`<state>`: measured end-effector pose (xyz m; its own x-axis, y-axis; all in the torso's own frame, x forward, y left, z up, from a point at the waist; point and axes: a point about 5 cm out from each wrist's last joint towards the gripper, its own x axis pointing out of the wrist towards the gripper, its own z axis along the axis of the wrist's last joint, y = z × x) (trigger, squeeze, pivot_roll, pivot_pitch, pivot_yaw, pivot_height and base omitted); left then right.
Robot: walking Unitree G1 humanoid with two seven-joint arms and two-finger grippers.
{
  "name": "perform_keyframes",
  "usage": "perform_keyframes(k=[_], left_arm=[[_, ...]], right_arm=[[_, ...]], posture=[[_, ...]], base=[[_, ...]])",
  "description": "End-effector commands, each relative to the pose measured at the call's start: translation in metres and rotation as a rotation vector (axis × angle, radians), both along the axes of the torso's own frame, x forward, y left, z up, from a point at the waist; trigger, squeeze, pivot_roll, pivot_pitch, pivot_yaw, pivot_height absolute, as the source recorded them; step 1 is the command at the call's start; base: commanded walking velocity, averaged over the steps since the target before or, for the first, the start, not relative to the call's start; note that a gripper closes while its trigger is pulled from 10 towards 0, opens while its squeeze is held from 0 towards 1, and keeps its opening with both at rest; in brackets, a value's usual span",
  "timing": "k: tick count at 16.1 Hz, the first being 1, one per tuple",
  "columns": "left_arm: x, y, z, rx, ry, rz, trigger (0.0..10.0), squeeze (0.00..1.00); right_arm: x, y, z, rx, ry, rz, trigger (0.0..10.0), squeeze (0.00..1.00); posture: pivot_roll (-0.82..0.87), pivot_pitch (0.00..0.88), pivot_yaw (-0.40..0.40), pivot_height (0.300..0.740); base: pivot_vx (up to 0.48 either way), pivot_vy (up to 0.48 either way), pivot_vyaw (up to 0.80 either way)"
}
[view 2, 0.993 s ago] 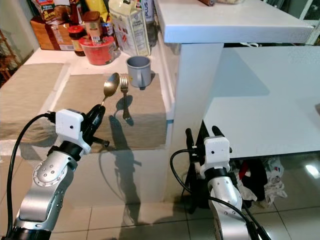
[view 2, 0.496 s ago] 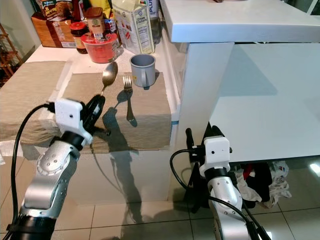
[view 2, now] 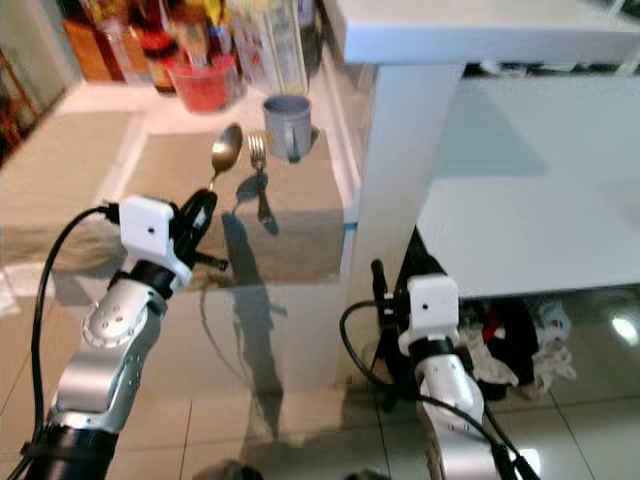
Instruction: Setting the table
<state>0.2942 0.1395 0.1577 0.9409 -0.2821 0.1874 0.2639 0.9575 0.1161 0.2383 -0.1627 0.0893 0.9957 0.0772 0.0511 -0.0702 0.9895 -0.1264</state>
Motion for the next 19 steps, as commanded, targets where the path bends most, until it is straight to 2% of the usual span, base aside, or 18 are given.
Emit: perform_keyframes(k=[1,7,11,19], left_arm=[[0.001,0.001,0.0,0.01,-0.005,0.017,0.0,0.0],[0.001,-0.003,0.0,0.017,-0.006,-0.007,0.0,0.0],[-0.005,-0.011,0.0,-0.012,-0.012,-0.033,0.0,0.0],[-0.009,-0.015,0.002,-0.021,-0.031,-0.045,0.0,0.0]], right_arm=[[0.001,-0.001,0.003,-0.002,-0.013,0.0,10.0,0.0],[0.002,-0.001,0.002,-0.005,-0.012,0.0,10.0,0.0],[0.004,-0.003,0.002,-0.009,-0.013,-0.001,10.0,0.0],[0.005,-0.004,-0.001,-0.011,-0.003,-0.002,10.0,0.0]], posture=[[-0.03,0.0,0.027,0.731],[-0.03,0.0,0.029,0.731],[-0.03,0.0,0.027,0.731],[-0.03,0.0,0.028,0.731]], base=[[0.0,0.0,0.0],[0.0,0.0,0.0],[0.0,-0.48,0.0],[0.0,-0.478,0.0]])
